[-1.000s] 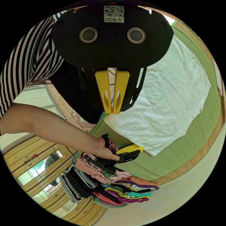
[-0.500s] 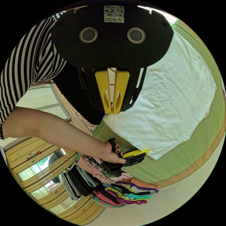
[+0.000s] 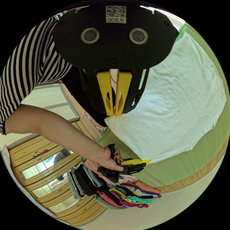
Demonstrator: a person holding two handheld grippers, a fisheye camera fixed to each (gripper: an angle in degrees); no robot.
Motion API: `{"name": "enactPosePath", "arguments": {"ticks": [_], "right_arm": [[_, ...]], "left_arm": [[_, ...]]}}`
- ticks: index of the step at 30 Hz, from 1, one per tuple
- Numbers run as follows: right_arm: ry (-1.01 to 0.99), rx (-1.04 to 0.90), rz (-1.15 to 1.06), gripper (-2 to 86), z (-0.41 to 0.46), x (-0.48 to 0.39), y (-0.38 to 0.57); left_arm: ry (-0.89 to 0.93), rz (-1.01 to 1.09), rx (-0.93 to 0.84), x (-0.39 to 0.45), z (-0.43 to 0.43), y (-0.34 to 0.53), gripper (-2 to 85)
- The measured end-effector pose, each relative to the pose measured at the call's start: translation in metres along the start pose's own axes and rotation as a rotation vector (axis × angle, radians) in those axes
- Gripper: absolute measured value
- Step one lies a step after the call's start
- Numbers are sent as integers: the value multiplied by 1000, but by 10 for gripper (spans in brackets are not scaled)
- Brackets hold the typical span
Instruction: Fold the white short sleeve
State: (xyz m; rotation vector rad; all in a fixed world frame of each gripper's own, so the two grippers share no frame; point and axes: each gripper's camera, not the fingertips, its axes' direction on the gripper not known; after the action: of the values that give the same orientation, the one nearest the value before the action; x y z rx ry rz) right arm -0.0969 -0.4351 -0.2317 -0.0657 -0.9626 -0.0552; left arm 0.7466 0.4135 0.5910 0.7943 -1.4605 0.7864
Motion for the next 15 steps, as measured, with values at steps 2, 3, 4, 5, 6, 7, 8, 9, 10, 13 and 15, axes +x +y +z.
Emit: {"name": "enactPosePath", "arguments": {"ticks": [2,3,4,5,6,7,8,9,10,13,15], "right_arm": [[0,11,7,11,3,-8,2],[4,15,8,11,5,-14,3],[12,18,5,11,9,-23,3],[17,20,3,11,11,-28,3],[27,24,-1,11,15,-38,3],[34,26,-8,11,21,-50,2],[37,28,-11,12,24,-56,2],[44,31,-19,12,30,-68,1],[48,32,-30,12,37,-82,0],[69,31,-75,12,58,-123,-2],[82,25,-111,12,74,-151,-3]], "left_arm": [[19,-6,19,-14,4,17,10],[22,-7,26,-18,4,23,10],[25,-10,41,-25,5,33,10],[27,-14,55,-33,5,44,10],[28,-17,63,-38,4,50,10],[33,-25,81,-47,4,62,9],[40,-36,102,-57,3,75,9],[44,-43,114,-63,2,81,9],[53,-57,138,-74,0,96,9],[70,-94,204,-102,-5,136,10],[81,-120,247,-120,-9,162,10]]}}
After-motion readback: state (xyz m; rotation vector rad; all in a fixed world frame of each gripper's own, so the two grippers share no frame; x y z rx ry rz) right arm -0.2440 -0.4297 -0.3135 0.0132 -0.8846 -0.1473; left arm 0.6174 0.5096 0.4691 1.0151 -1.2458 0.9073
